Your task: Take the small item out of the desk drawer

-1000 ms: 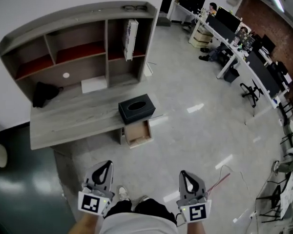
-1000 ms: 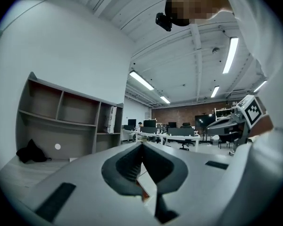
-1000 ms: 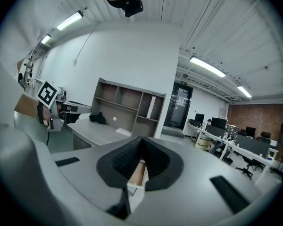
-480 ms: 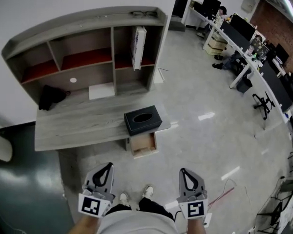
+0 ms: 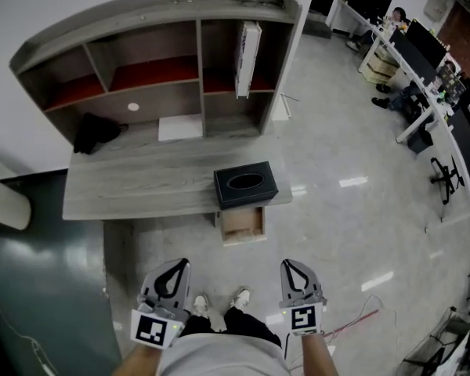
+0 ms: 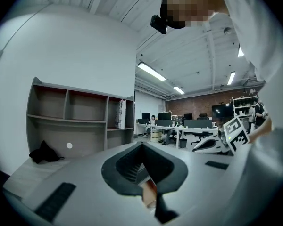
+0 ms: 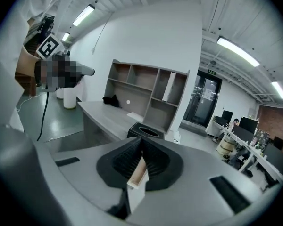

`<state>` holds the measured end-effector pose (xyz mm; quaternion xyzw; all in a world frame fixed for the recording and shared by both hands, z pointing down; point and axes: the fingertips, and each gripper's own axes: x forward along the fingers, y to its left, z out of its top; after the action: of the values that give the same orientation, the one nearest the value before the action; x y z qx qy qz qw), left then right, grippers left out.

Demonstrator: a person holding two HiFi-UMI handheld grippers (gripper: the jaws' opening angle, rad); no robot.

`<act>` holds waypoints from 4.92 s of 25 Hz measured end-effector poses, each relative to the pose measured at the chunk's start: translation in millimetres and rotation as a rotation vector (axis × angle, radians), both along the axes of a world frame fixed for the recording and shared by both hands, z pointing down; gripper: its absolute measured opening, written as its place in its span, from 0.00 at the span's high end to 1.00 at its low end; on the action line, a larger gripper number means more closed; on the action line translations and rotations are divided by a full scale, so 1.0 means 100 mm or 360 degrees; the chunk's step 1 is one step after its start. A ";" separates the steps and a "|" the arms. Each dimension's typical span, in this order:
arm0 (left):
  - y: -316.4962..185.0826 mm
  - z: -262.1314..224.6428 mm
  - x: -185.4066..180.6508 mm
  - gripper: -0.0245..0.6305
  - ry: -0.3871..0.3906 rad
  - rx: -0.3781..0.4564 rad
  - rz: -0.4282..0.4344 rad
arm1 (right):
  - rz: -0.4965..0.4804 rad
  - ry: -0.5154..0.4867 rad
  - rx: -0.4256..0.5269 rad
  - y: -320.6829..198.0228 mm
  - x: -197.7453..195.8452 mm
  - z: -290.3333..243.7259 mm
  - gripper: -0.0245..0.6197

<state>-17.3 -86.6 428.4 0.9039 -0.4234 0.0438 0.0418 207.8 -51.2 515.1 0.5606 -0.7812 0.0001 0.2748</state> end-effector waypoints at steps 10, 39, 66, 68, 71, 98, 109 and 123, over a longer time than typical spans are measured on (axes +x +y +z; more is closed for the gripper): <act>0.04 0.22 -0.04 0.94 -0.0067 -0.0112 -0.0169 | -0.0427 0.0301 -0.0364 -0.49 -0.11 1.54 0.79; 1.02 1.24 -0.77 0.94 -0.0207 -0.0546 -0.0809 | -0.1111 0.1018 -0.1076 -0.94 -0.35 4.40 0.60; 0.82 1.24 -0.75 0.94 -0.0170 -0.0480 -0.0572 | -0.0913 0.0974 -0.0930 -0.94 -0.29 4.00 0.89; 0.82 1.21 -0.74 0.94 -0.0175 -0.0476 -0.0560 | -0.0890 0.0951 -0.0919 -0.93 -0.29 3.94 0.90; 0.77 1.14 -0.72 0.94 -0.0173 -0.0447 -0.0535 | -0.0853 0.0915 -0.0899 -0.96 -0.29 3.83 0.91; 0.20 0.02 -0.45 0.94 -0.0085 -0.0032 -0.0338 | -0.0463 0.0347 -0.0609 -0.97 -0.17 1.80 0.92; 0.06 -0.44 -0.51 0.94 -0.0032 0.0155 -0.0367 | -0.0337 0.0113 -0.0322 -0.93 0.00 0.56 0.92; -0.01 -0.93 -0.67 0.94 0.0036 0.0348 -0.0435 | -0.0153 -0.0276 0.0063 -0.71 0.39 -1.05 0.92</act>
<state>-84.0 -88.0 334.9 0.8376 -0.5439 -0.0188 -0.0466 246.4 -122.4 410.1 0.5258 -0.8278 0.0200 0.1946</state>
